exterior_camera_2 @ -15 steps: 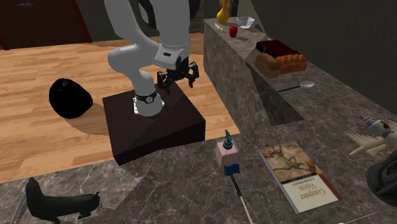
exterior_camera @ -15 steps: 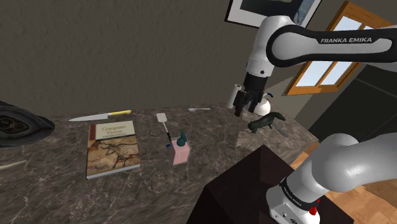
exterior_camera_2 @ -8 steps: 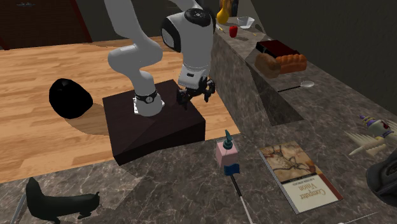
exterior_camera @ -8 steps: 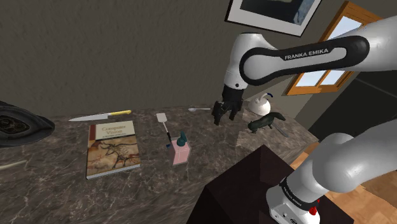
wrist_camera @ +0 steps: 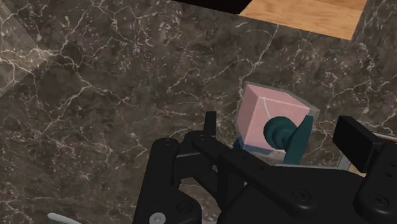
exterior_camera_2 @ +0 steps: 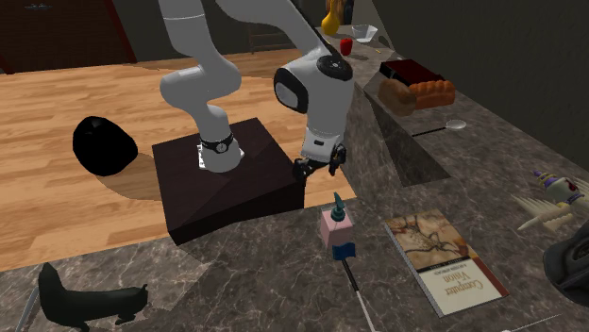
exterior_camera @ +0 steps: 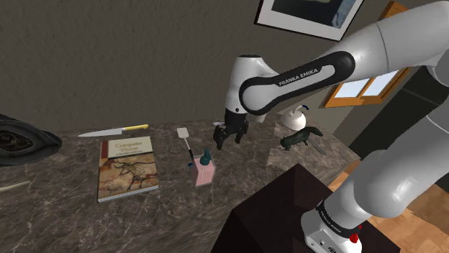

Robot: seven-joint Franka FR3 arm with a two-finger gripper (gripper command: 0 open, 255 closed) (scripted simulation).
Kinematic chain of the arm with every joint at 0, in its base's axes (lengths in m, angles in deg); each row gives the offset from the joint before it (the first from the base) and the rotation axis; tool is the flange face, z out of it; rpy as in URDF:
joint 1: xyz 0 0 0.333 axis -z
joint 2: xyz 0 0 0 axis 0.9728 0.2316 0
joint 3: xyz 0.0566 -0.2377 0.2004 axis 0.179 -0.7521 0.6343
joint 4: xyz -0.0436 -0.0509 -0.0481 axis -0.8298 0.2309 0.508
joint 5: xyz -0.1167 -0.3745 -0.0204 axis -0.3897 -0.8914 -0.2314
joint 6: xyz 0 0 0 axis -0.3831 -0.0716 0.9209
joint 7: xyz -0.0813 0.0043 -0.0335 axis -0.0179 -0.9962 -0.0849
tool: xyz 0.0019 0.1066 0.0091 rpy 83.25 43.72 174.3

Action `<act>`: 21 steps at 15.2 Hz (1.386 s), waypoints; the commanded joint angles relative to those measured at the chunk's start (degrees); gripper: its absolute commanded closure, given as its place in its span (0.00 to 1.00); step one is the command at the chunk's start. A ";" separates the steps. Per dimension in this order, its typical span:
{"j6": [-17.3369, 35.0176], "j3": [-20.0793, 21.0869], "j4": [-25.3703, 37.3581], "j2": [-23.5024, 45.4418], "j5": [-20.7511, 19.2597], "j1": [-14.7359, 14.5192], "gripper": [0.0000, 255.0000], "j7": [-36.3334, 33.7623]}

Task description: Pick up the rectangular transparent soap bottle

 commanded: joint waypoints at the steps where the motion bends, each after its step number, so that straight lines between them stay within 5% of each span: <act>1: 2.89 0.81 2.03 4.55 -1.75 -0.38 0.00 -2.31; 6: 7.77 1.16 8.72 15.70 -7.33 -2.32 0.00 -8.25; 15: 13.03 0.27 8.14 20.56 -9.34 -3.01 0.00 -9.43; 16: 13.17 0.24 8.04 20.61 -9.36 -2.97 1.00 -9.38; 21: 13.13 0.25 8.08 20.61 -9.36 -2.98 1.00 -9.39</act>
